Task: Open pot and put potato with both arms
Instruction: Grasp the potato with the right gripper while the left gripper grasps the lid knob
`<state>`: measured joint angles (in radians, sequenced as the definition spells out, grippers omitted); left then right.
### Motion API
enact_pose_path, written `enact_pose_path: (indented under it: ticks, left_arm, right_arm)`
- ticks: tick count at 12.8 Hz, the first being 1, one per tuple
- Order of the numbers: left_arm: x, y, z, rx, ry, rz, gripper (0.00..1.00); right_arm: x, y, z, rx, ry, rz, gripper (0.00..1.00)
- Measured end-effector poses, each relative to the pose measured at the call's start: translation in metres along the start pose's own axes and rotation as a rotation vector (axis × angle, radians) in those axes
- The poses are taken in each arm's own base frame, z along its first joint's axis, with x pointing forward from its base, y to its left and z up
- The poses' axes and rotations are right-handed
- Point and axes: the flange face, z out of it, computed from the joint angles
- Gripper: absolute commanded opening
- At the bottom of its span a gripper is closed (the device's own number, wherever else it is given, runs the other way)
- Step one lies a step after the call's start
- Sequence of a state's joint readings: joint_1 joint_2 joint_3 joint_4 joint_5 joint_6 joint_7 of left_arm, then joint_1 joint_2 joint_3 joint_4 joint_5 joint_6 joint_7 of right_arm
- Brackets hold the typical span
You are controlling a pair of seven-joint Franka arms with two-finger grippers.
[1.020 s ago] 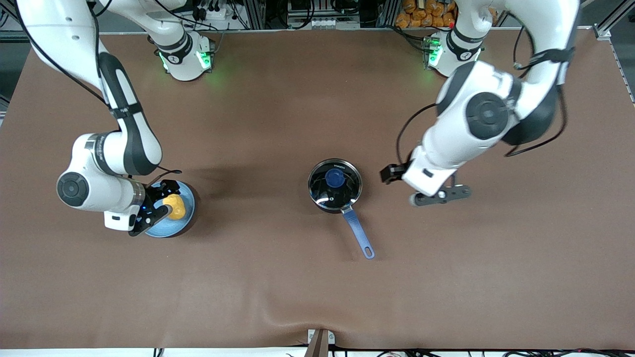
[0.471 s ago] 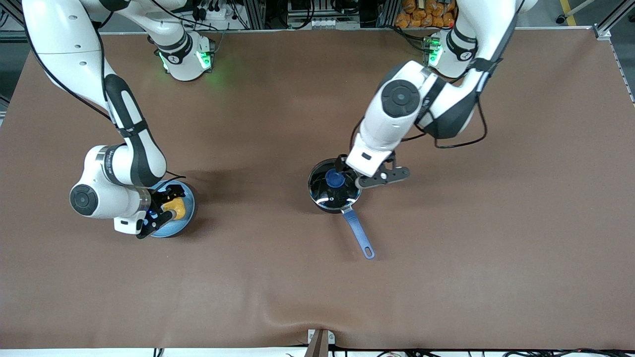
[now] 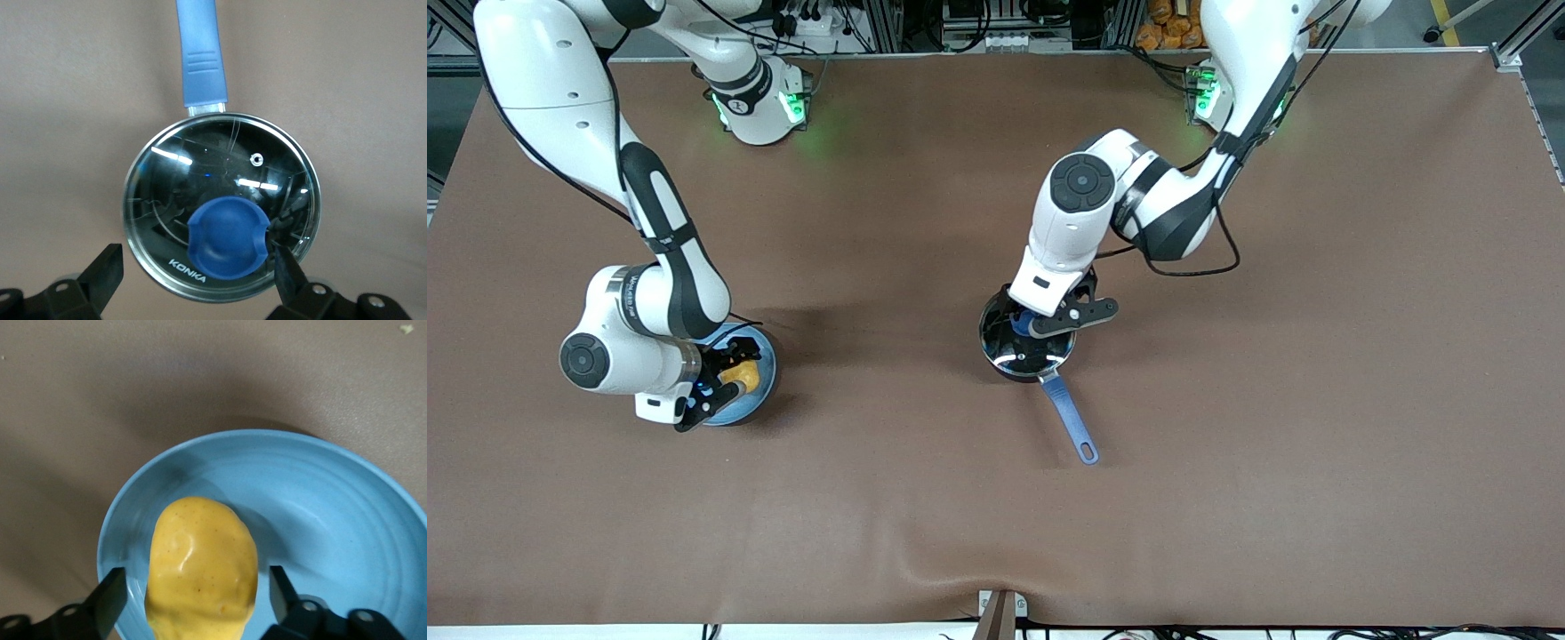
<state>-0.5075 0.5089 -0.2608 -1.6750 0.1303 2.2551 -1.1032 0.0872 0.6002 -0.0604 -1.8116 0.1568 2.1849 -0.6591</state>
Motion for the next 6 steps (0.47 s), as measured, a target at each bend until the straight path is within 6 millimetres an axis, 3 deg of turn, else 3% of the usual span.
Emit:
enact_pose_path:
  ticks: [1, 6]
  left_arm:
    - [-0.004, 0.003, 0.005, 0.008, 0.010, 0.000, 1.00]
    - [-0.007, 0.007, 0.023, 0.000, 0.024, 0.003, 1.00]
  right_arm:
    - [0.001, 0.000, -0.002, -0.002, 0.003, -0.001, 0.00]
    - [0.004, 0.001, -0.007, -0.006, 0.011, -0.002, 0.00]
